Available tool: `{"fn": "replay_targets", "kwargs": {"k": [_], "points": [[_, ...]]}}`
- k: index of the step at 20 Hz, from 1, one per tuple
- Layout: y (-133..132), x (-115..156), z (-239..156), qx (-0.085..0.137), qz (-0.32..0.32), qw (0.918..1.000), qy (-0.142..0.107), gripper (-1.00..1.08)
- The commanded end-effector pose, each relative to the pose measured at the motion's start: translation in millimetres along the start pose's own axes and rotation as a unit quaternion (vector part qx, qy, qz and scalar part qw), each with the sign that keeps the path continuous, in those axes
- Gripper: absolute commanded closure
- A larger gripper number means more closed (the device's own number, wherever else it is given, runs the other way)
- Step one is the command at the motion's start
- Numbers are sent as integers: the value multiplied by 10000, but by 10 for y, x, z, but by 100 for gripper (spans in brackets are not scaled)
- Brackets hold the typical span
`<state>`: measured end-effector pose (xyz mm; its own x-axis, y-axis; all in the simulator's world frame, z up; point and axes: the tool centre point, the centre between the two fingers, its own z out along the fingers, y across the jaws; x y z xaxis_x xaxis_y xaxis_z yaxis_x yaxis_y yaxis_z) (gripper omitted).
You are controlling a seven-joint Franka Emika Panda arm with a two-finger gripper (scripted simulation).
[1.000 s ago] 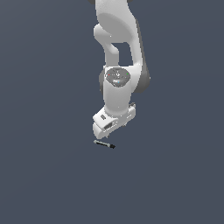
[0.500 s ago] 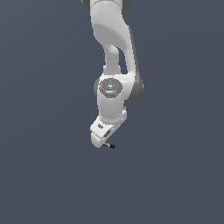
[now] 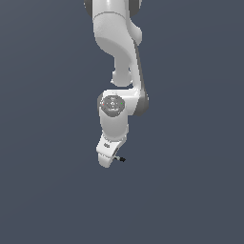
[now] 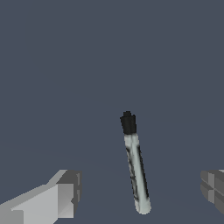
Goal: Pick up the object and move it to a goal position.
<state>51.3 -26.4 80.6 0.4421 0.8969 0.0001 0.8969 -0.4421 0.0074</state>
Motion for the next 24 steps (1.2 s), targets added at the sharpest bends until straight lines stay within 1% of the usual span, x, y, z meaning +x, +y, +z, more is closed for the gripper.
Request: {"fn": "replay_targets", "kwargs": {"k": [1,6,11,19,24], "points": [[27,-34,60,10,-257,9997,0,-92],[63,-86,147,26,-616,9981,0,-92],[83,-116,197,35,-817,9966,2,-92],[85,-126,238,38,-845,9964,2,-92],[78,-126,433,37,-857,9963,1,-92]]}}
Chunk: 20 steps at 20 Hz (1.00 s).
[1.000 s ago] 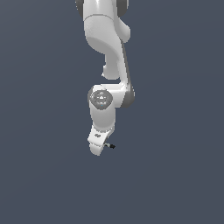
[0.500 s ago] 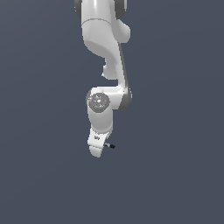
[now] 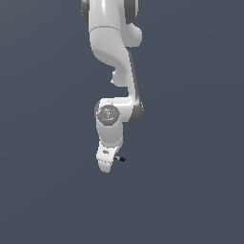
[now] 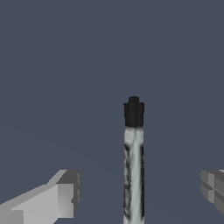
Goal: Pick up the object and move it to a goal position.
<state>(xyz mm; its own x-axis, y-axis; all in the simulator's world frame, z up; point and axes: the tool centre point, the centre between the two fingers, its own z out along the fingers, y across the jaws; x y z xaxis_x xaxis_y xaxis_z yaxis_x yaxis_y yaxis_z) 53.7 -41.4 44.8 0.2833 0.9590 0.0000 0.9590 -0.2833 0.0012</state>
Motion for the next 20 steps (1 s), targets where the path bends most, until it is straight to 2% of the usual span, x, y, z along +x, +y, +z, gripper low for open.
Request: {"fn": "replay_targets", "kwargs": {"k": [1,10,11,20], "points": [[-10,-1,133,6,-8,10000,-1,-92],[0,-1,350,6,-15,10000,0,-92],[0,-1,350,6,-15,10000,0,108],[0,-1,350,6,-15,10000,0,108]]}}
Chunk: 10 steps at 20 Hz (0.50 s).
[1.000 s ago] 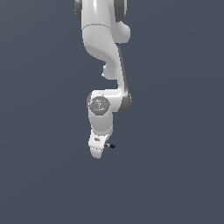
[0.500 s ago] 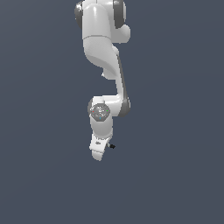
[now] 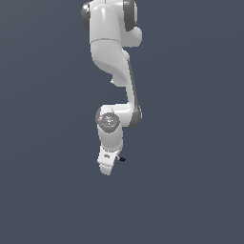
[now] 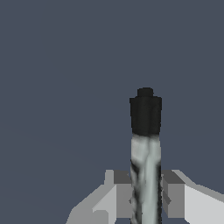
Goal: Pick up the object and move it to a goal position.
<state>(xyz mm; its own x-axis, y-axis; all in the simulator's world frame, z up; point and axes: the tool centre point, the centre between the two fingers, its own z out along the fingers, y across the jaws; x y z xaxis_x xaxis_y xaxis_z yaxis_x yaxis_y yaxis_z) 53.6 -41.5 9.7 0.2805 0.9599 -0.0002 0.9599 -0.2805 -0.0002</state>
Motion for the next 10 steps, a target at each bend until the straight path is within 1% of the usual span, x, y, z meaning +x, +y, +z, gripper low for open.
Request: {"fn": "replay_targets", "kwargs": {"k": [1,6,10], "points": [[0,0,-1,-1,0,10000,0,108],[-4,-28,-68,-1,0,10000,0,108],[-12,-92,-218,0,-1,10000,-2,108]]}}
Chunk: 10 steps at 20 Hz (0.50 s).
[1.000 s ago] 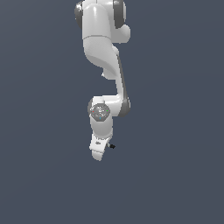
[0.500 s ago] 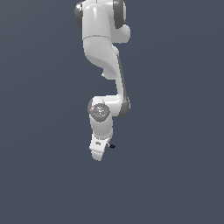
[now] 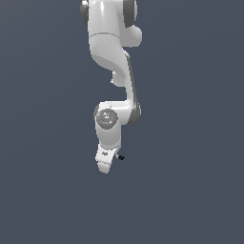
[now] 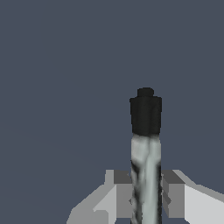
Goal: Pick up the object and move it to a goal position.
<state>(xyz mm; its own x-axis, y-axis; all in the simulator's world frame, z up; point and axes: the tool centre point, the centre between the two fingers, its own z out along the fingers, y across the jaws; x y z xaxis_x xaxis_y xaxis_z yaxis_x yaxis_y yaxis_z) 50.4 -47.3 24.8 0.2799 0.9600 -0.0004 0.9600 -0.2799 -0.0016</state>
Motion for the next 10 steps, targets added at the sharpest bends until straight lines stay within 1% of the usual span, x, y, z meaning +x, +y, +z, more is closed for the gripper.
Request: {"fn": "replay_targets", "kwargs": {"k": [1,5,10], "points": [[-1,-50,-119,-7,2,10000,-1,108],[-15,-165,-391,-7,1,10000,-3,108],[-40,-367,-878,-7,-2,10000,-5,108]]}}
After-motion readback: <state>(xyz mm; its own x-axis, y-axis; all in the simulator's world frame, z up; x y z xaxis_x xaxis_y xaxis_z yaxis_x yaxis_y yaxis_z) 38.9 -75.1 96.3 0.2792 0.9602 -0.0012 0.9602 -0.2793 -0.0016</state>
